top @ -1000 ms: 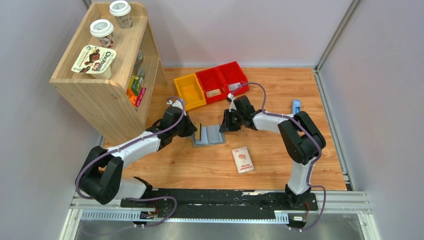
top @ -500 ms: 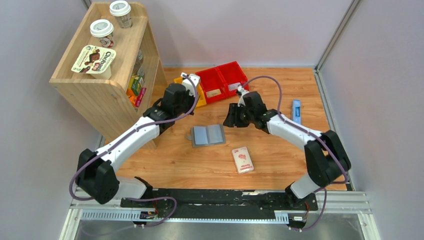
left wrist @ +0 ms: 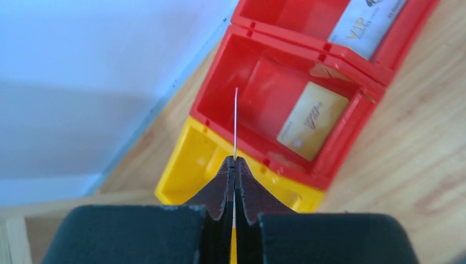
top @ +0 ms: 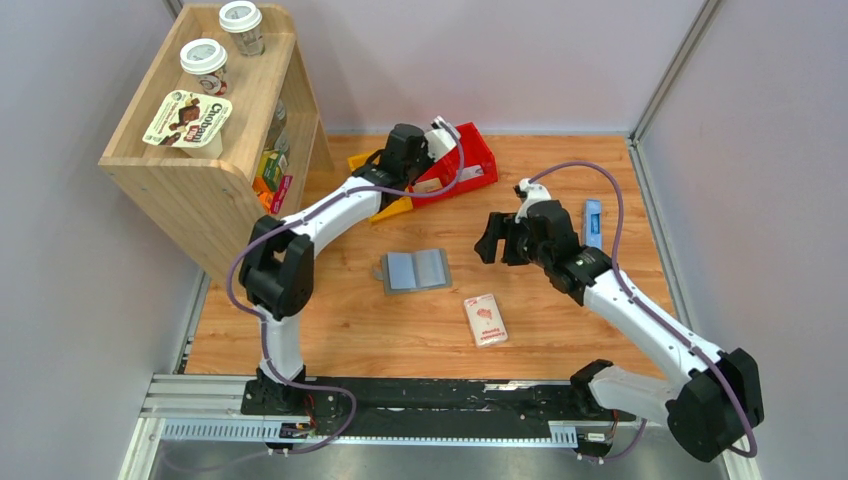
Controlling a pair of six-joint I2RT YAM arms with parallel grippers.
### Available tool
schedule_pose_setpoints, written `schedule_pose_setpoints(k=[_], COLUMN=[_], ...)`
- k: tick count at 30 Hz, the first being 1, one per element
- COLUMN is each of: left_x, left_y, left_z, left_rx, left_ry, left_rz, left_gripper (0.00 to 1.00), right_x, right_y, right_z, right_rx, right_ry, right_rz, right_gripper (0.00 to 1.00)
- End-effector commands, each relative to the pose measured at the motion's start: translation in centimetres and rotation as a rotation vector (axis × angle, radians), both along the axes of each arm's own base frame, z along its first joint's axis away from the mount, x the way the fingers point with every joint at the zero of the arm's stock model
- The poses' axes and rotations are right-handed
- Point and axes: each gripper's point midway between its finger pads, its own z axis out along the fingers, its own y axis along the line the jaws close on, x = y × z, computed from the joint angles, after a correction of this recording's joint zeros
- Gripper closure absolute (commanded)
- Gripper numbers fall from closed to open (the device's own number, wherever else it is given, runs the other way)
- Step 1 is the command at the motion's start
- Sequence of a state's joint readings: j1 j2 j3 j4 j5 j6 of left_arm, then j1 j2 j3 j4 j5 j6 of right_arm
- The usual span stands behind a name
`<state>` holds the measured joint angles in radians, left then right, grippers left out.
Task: Take the credit cards out of the card holder
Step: Place the credit card in the storage box.
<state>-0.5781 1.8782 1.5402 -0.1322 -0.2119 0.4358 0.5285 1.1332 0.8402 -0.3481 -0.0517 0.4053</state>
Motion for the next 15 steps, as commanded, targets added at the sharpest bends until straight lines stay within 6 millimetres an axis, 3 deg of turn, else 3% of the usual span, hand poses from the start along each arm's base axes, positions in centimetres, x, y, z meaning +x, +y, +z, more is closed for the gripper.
schedule_pose_setpoints(k=[1, 2, 3, 5, 6, 10, 15], left_x=[4.2, 4.9, 5.6, 6.9, 7.8, 9.7, 10.4], left_y=[-1.6, -2.0, -2.2, -2.5, -2.8, -3.1, -3.1], left_z=[2.6, 1.0, 1.8, 0.7, -0.3, -3.1, -6.8], left_rx=[0.102, 0.121, 0.133, 0.173, 0.185, 0.259, 0.351], left_ry=[-0.157, -0.145, -0.171, -0.176, -0.173, -0.165, -0.132], left_rz=[-0.041, -0.044, -0.041, -0.029, -0.021, -0.008, -0.028], left_gripper=[1.0, 1.0, 1.0, 1.0, 1.0, 1.0, 1.0], right_x=[-0.1, -0.3, -0.4, -0.6, -0.6, -0.7, -0.4], right_y=[-2.4, -2.6, -2.7, -3.0, -3.2, -4.0, -4.6], right_z=[-0.1, -0.4, -0.3, -0.5, -0.4, -0.7, -0.8], right_rx=[-0.08, -0.091, -0.097, -0.119, -0.13, -0.175, -0.198], right_ry=[-0.043, -0.035, -0.035, -0.026, -0.029, -0.033, -0.041], right_rz=[-0.06, -0.06, -0.06, -0.056, -0.056, -0.059, -0.087], right_gripper=[0.16, 0.14, 0.12, 0.07, 0.0, 0.0, 0.0])
